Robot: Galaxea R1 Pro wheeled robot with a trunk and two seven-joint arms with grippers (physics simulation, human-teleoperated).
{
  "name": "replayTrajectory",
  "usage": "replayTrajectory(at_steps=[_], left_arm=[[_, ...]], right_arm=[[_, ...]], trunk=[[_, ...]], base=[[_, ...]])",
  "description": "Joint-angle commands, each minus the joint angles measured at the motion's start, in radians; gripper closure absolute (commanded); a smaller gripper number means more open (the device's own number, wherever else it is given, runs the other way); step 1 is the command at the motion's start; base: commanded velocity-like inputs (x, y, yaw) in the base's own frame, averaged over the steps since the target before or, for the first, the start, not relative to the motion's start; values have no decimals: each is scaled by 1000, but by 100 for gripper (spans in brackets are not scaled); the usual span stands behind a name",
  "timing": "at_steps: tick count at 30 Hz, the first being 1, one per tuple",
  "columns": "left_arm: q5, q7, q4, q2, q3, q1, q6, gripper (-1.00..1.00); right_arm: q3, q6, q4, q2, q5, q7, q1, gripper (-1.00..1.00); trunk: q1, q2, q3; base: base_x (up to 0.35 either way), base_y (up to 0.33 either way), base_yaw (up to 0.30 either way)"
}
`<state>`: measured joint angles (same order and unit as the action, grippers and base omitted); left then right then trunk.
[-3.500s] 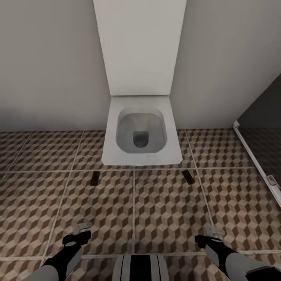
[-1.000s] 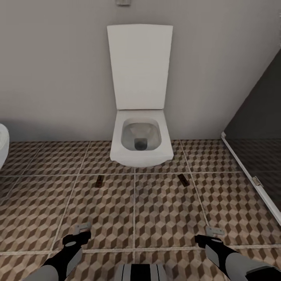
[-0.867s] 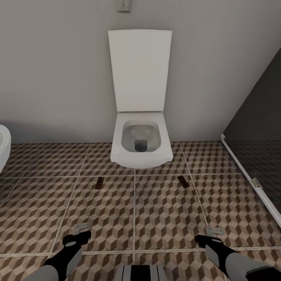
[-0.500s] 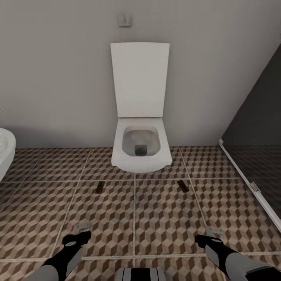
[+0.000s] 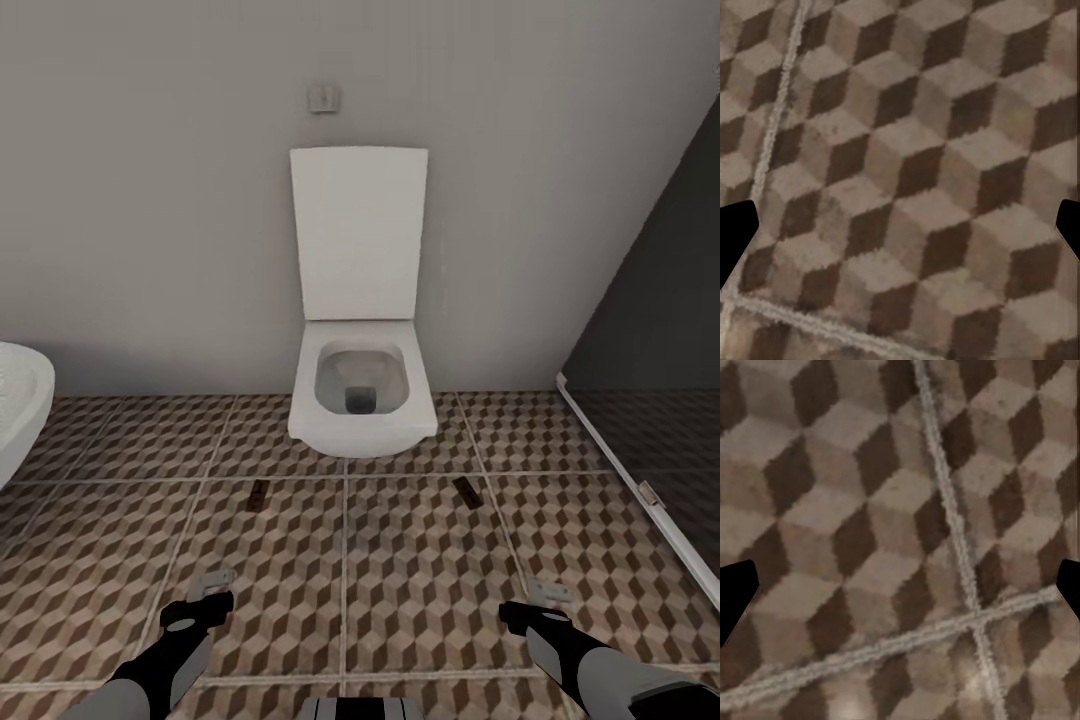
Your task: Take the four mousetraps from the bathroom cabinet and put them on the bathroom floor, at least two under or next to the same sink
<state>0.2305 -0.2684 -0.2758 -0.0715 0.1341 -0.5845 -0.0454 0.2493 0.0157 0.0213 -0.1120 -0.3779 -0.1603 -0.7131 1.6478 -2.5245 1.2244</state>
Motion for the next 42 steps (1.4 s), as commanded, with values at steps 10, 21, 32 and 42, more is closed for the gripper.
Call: replayTrajectory(at_steps=[10,21,32,42], left_arm=[[10,-5,1,-1,9,0,-4,-100],[12,-5,2,-1,9,0,-3,-100],[12,-4,25,-1,9,-1,-2,-100],[12,-3,62,-2,9,0,-3,-100]], right_arm=[[10,3,0,0,-10,-2,0,-100],[10,3,0,0,-10,-3,0,-100],[9,16,0,0,-10,-4,0,-100],[8,44,-10,-6,-13,-4,0,-100]], trunk=[[-5,2,-38],[-10,5,-81],[-15,7,-123],[-19,10,-162]], base=[[0,0,0],[0,0,0],[0,0,0],[0,0,0]])
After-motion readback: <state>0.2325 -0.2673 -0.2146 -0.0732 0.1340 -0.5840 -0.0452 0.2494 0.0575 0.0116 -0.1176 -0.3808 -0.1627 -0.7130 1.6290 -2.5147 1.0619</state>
